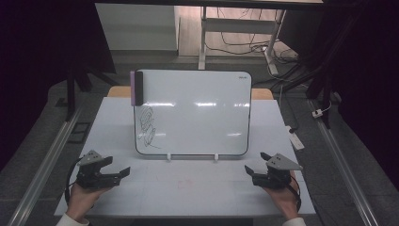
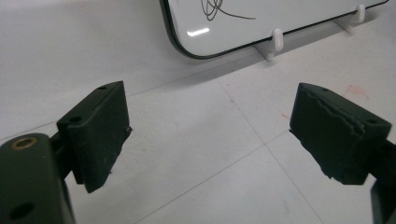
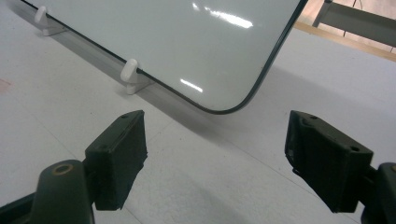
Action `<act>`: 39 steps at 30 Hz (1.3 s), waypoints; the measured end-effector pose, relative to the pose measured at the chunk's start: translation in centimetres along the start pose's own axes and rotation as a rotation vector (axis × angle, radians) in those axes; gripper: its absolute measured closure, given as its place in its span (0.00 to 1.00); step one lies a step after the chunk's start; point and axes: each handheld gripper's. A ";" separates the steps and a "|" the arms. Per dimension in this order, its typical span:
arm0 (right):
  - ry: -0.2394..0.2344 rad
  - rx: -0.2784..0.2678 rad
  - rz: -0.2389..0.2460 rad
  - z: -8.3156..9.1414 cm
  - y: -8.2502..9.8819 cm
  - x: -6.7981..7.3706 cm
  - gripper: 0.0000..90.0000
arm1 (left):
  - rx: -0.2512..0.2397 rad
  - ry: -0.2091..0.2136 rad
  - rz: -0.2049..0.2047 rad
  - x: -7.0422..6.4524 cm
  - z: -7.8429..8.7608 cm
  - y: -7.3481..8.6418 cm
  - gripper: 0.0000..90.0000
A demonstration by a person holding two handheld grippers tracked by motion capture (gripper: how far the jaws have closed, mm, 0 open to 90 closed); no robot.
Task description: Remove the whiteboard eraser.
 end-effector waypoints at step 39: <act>-0.019 0.023 0.001 -0.9 -0.1 0.2 0.23 | -0.128 0.018 -0.042 -1.0 0.0 -12.8 0.19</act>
Point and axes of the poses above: each handheld gripper's, and its own axes: z roughly backward along the jaws, y roughly out of its underside, x roughly to its left, and after that the axes turned 8 degrees about -y, right-handed
